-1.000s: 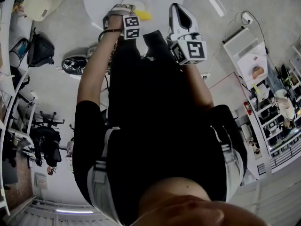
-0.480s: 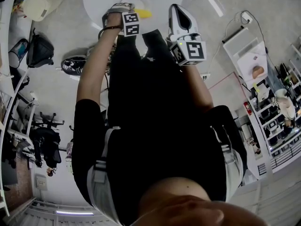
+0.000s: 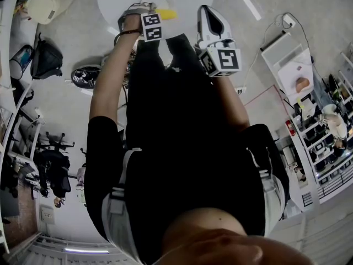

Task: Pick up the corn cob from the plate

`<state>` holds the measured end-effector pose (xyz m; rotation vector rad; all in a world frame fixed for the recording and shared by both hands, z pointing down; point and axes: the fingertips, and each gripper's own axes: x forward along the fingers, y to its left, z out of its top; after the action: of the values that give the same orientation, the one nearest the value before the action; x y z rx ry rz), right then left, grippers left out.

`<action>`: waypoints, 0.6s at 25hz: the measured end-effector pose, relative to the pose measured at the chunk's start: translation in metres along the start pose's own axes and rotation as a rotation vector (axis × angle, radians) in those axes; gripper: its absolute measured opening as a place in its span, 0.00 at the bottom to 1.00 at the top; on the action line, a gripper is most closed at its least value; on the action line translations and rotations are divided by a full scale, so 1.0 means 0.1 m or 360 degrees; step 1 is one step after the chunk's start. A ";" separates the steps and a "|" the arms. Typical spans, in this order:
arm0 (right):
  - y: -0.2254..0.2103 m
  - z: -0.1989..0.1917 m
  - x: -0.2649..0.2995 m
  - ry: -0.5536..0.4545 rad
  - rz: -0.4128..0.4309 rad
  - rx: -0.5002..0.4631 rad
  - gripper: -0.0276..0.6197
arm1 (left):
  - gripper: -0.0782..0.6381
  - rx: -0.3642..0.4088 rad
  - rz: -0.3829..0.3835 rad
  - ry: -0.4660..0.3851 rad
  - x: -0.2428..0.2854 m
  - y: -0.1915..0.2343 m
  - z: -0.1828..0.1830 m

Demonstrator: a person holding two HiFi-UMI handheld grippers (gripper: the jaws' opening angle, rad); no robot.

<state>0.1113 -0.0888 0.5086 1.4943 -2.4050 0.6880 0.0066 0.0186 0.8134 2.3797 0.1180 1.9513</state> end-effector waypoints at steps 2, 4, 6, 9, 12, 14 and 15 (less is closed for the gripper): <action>0.00 -0.02 -0.03 0.0015 -0.0006 -0.0015 0.05 | 0.49 -0.0016 0.0004 -0.0007 -0.01 -0.01 0.00; 0.02 -0.04 -0.05 0.0020 -0.0003 -0.0016 0.05 | 0.48 -0.0033 0.0016 -0.0012 -0.03 0.00 -0.03; 0.03 -0.05 -0.05 0.0020 0.0000 -0.0016 0.05 | 0.48 -0.0058 0.0039 -0.0026 -0.03 0.03 -0.05; 0.03 -0.08 -0.07 0.0024 0.0000 -0.0014 0.05 | 0.48 -0.0115 0.0070 -0.0049 -0.05 0.06 -0.06; 0.05 -0.09 -0.09 0.0019 0.0006 -0.0015 0.05 | 0.48 -0.0157 0.0104 -0.0070 -0.08 0.09 -0.07; 0.08 -0.06 -0.08 0.0002 0.0016 -0.0008 0.05 | 0.48 -0.0185 0.0131 -0.0091 -0.12 0.13 -0.08; 0.09 -0.05 -0.09 -0.0004 0.0020 -0.0007 0.05 | 0.48 -0.0198 0.0147 -0.0101 -0.14 0.15 -0.08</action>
<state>0.1070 -0.0761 0.5068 1.4807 -2.4180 0.6833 -0.0039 0.0023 0.8024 2.4032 -0.1153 1.8585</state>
